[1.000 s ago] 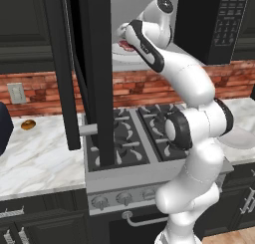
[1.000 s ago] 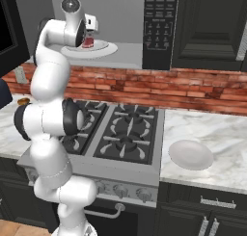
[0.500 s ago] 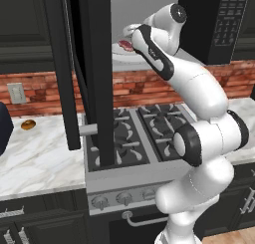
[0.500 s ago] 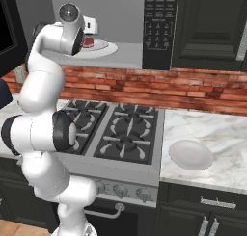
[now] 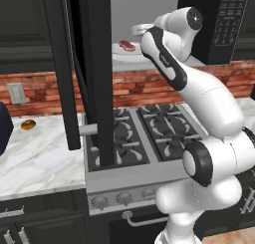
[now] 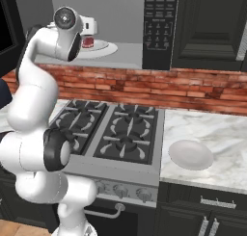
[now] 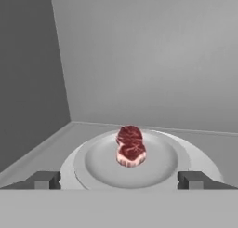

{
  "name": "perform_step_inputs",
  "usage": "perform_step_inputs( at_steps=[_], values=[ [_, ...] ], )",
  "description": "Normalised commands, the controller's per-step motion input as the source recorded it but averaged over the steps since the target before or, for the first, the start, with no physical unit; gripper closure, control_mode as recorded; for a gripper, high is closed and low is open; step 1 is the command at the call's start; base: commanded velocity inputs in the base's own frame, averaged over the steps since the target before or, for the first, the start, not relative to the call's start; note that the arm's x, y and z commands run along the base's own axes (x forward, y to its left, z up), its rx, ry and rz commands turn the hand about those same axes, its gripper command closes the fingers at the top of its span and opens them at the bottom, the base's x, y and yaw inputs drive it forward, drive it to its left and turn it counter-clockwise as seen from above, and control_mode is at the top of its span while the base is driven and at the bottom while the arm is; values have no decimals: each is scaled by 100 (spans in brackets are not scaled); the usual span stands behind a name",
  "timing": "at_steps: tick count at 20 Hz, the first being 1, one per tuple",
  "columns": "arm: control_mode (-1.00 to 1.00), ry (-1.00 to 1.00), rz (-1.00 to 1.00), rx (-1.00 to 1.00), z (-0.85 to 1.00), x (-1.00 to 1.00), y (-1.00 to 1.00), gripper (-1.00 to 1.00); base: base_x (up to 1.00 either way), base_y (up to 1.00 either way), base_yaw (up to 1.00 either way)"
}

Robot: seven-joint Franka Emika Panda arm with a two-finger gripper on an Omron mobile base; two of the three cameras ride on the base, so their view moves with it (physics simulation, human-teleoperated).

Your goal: Pick the steak from the counter and place it in the microwave. Then turn on the microwave.

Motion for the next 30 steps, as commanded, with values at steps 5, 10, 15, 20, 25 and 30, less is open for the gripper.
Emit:
perform_step_inputs(
  at_steps=[5,10,15,20,25,30],
  values=[
    [-100,-7,0,0,20,-59,-13,-100,0,0,0],
    [-100,-3,0,3,18,-60,-12,-100,0,0,0],
    [-100,-5,0,3,11,-62,-7,-100,0,0,0],
    [-100,0,0,2,11,-64,-8,-100,0,0,0],
    [-100,0,0,0,9,-64,-5,-100,0,0,0],
    [-100,0,0,0,10,-61,-4,-100,0,0,0]
  ],
)
